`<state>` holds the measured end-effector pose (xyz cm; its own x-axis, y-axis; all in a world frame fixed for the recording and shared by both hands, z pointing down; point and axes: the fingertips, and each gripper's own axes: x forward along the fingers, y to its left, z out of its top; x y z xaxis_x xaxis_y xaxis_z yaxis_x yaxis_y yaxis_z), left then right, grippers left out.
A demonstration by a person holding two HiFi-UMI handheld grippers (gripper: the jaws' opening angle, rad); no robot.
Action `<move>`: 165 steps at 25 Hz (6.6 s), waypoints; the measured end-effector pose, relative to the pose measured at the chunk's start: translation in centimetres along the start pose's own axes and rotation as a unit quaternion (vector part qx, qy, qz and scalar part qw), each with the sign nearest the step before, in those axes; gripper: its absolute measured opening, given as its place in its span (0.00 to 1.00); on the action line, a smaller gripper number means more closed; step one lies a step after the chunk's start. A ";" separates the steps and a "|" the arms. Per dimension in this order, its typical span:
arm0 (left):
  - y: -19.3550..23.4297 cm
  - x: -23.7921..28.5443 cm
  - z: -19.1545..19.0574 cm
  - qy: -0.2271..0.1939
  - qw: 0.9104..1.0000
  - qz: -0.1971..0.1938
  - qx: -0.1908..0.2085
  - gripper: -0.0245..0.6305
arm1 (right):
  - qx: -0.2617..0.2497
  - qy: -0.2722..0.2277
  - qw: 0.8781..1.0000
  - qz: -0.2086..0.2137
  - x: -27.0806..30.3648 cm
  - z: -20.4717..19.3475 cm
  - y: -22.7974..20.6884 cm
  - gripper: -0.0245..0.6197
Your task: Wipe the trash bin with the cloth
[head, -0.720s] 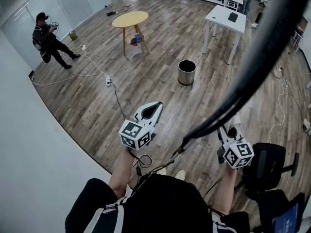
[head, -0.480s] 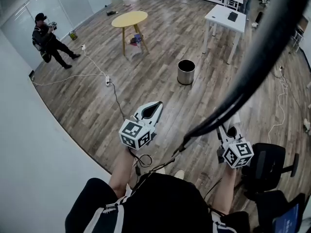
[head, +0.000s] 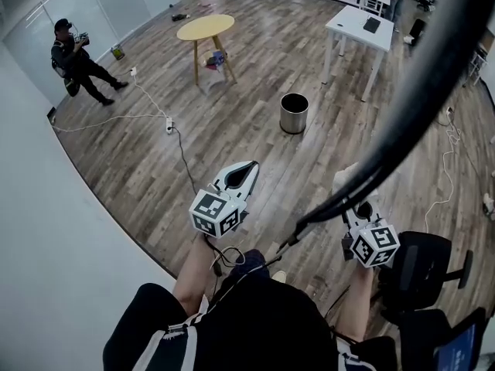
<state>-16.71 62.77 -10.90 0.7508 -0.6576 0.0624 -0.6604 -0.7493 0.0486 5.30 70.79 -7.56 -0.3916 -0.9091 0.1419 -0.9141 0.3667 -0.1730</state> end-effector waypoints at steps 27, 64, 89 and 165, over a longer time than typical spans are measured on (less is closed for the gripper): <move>18.2 22.8 1.0 0.007 0.998 -0.058 0.008 0.03 | -0.004 0.009 1.000 -0.017 25.7 3.9 -11.0 0.18; 35.5 51.8 -0.1 0.025 1.000 0.007 0.004 0.03 | -0.026 0.066 0.996 0.045 53.7 7.3 -33.9 0.18; 47.3 58.5 -9.8 0.020 1.000 0.018 -0.007 0.03 | -0.036 0.072 0.996 0.025 67.5 -0.1 -36.7 0.18; 58.7 67.3 -71.4 0.034 0.999 0.019 0.009 0.03 | -0.043 0.072 0.990 0.114 89.2 -61.7 -42.9 0.18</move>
<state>-6.05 -19.94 67.33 0.7216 -0.6795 0.1324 -0.6880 -0.7252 0.0271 3.07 -13.85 72.61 -0.5934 -0.7657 0.2482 -0.8038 0.5795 -0.1342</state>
